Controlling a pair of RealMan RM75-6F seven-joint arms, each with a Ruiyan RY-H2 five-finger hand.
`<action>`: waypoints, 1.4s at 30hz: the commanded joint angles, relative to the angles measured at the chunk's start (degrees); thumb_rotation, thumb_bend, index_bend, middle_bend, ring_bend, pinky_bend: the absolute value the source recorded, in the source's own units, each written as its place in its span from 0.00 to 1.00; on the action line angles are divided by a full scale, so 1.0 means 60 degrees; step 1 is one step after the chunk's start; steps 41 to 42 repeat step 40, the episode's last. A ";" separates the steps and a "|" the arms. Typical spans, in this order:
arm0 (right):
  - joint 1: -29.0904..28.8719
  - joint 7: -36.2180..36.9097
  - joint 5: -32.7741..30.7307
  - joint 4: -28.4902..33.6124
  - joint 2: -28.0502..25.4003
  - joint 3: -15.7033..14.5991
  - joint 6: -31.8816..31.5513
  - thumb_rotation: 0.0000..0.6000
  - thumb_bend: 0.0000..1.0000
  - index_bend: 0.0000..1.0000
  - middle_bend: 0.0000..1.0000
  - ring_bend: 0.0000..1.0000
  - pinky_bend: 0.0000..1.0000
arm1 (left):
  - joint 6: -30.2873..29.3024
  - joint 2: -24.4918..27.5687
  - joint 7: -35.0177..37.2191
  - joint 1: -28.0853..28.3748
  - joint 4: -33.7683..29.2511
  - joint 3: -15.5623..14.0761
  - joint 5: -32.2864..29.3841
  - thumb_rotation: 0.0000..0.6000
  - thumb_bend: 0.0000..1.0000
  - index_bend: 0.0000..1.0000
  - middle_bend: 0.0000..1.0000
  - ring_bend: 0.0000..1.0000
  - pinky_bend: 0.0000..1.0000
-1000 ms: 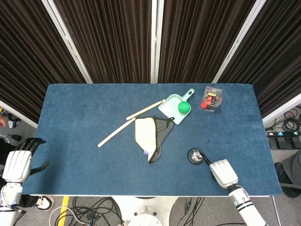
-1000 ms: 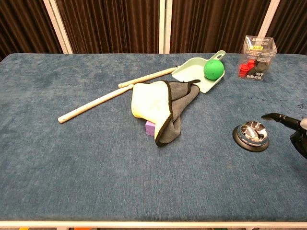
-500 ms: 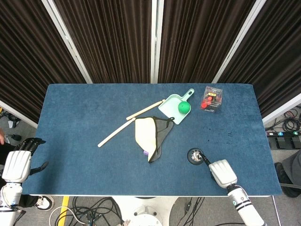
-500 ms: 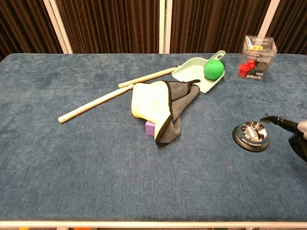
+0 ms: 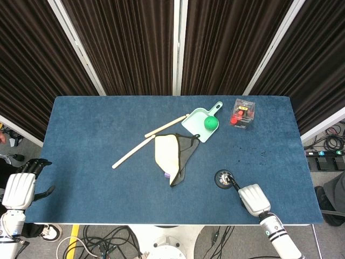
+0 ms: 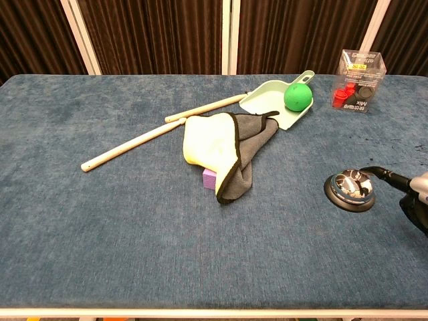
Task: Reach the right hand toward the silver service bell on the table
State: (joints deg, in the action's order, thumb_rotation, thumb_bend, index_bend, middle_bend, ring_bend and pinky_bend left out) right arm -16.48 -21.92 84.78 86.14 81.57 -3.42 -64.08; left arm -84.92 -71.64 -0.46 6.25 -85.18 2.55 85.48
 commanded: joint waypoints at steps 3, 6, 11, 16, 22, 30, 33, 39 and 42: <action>0.0022 0.0253 0.0296 0.0039 -0.0047 0.0061 -0.0362 1.00 1.00 0.00 0.91 0.86 0.69 | 0.0006 -0.0002 -0.0047 0.0020 -0.0032 0.0004 0.0028 1.00 0.16 0.29 0.23 0.17 0.32; 0.0008 0.0163 0.0236 -0.0021 -0.0028 -0.0012 -0.0217 1.00 1.00 0.00 0.91 0.86 0.69 | -0.0003 0.0006 -0.0086 0.0017 -0.0066 0.0003 0.0034 1.00 0.16 0.29 0.23 0.17 0.32; -0.0028 -0.0225 -0.0219 -0.0066 0.0032 -0.0062 0.0228 1.00 1.00 0.00 0.91 0.86 0.69 | 0.0000 0.0017 -0.0093 -0.0006 -0.0070 -0.0012 0.0013 1.00 0.16 0.29 0.23 0.17 0.32; -0.0019 -0.0242 -0.0193 0.0186 -0.0097 0.0035 0.0007 1.00 1.00 0.00 0.91 0.86 0.69 | 0.0036 -0.0004 -0.0118 0.0011 -0.0058 -0.0008 0.0004 1.00 0.16 0.29 0.23 0.17 0.32; 0.0108 0.0535 0.0699 0.0575 -0.0548 0.0330 -0.1307 1.00 1.00 0.00 0.91 0.86 0.69 | 0.0000 0.0020 -0.0186 0.0021 -0.0142 0.0003 0.0045 1.00 0.16 0.29 0.23 0.17 0.32; 0.0491 0.0274 0.0134 0.0596 -0.1164 0.1083 -0.2446 1.00 0.82 0.00 0.47 0.32 0.30 | -0.0026 0.0149 -0.0548 0.0010 -0.0575 -0.0013 0.0062 1.00 0.16 0.29 0.23 0.17 0.32; 0.0719 -0.0377 -0.0186 0.0431 -0.1137 0.1330 -0.2943 1.00 0.35 0.00 0.04 0.00 0.00 | -0.0048 0.0185 -0.0639 0.0019 -0.0683 0.0005 0.0075 1.00 0.16 0.29 0.23 0.17 0.32; 0.0844 0.0167 -0.0444 0.0613 -0.1361 0.1529 -0.3055 1.00 0.15 0.00 0.00 0.00 0.00 | 0.0042 0.0119 -0.0665 0.0049 -0.0691 0.0001 0.0028 1.00 0.16 0.29 0.23 0.17 0.32; 0.0827 0.0231 -0.0413 0.0617 -0.1398 0.1541 -0.3043 1.00 0.15 0.00 0.00 0.00 0.00 | 0.0056 0.0099 -0.0671 0.0055 -0.0670 -0.0004 0.0029 1.00 0.16 0.29 0.23 0.17 0.32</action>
